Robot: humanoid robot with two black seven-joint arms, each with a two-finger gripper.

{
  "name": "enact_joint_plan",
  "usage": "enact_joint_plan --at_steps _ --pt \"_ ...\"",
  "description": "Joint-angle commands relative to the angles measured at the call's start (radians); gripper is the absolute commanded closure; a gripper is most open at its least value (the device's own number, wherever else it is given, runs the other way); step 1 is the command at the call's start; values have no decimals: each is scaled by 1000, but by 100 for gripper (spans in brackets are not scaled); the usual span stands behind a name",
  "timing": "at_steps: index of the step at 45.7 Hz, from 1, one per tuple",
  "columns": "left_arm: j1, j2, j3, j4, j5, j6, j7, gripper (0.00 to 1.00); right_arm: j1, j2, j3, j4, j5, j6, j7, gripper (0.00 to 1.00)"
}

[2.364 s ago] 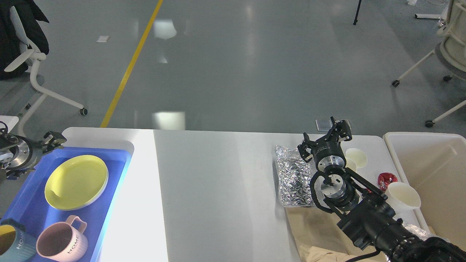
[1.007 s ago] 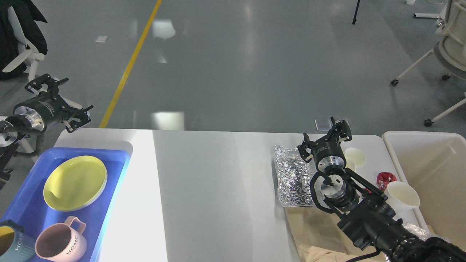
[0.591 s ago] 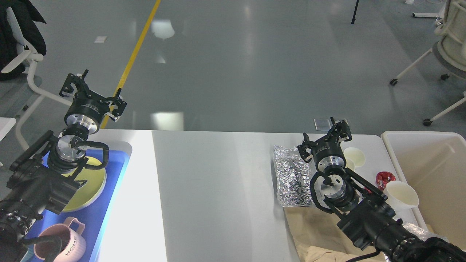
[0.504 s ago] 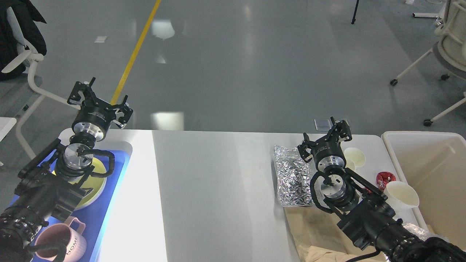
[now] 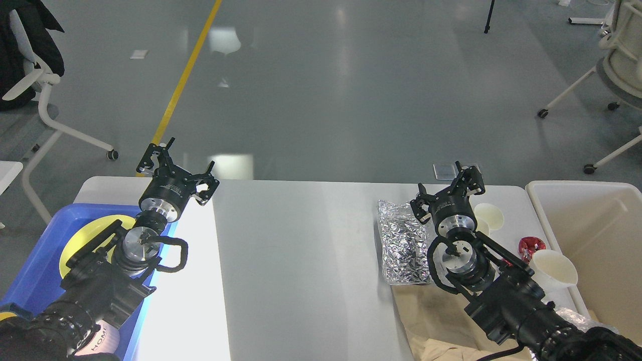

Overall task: Tidy desktop
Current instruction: 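Release the yellow plate and raise the left gripper above the tray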

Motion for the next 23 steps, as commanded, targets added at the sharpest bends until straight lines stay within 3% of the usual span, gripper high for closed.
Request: enact_joint_plan --at_steps 1,23 --pt "-1 -7 -3 14 4 -9 -6 2 0 0 0 1 0 1 0 0" --pt "2 -9 -19 15 -2 -13 -8 2 0 0 0 1 0 0 0 0"
